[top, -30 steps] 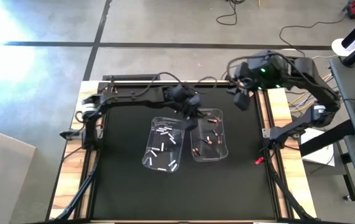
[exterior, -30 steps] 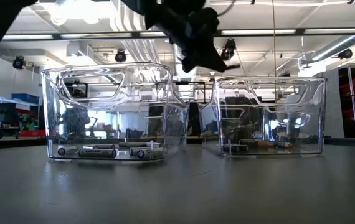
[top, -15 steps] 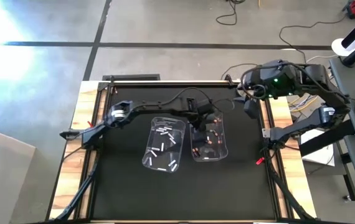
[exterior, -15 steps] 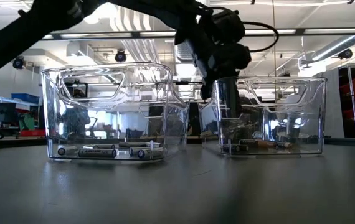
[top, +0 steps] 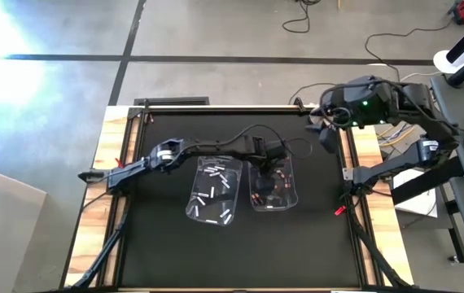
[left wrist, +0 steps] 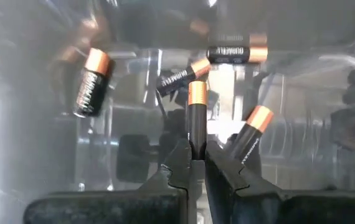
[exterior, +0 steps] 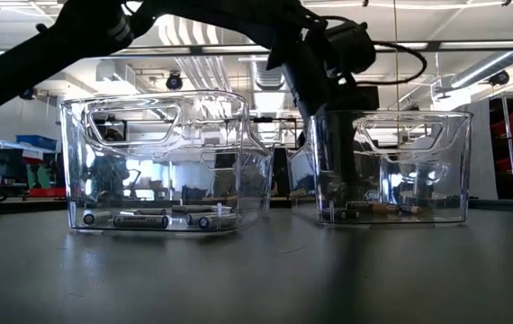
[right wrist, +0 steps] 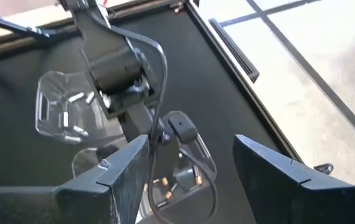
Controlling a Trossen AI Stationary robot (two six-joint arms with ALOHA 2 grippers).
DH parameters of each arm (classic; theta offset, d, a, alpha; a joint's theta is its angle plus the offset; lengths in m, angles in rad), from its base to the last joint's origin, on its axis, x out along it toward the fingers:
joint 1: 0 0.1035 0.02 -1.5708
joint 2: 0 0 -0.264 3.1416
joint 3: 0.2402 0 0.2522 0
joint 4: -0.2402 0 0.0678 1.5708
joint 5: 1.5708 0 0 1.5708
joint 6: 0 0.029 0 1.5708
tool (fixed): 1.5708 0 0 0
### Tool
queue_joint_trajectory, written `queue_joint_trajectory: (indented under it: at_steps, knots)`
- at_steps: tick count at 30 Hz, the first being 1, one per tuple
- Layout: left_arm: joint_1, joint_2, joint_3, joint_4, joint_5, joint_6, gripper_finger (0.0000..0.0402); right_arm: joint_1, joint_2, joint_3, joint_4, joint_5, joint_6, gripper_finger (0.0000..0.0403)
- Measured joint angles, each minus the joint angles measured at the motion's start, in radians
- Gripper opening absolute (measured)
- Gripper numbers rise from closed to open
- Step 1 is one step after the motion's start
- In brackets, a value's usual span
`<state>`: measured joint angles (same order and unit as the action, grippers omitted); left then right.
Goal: Sort batteries
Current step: Put the black battery into the right transparent bin
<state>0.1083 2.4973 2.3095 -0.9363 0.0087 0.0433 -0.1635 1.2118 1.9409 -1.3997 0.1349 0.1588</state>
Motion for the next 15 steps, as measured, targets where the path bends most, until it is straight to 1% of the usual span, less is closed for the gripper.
queue_joint_trajectory:
  at_steps: [8, 15]
  knots:
    - [-0.001, 0.018, -0.018, -0.026, 0.000, -0.026, 0.0006, 0.000, 0.000, 0.018, 0.035, -0.001, 0.013, 0.0224]
    - [-0.001, 0.020, -0.050, -0.024, -0.001, -0.013, 0.0006, 0.000, 0.018, 0.018, 0.036, -0.003, 0.073, 0.0224]
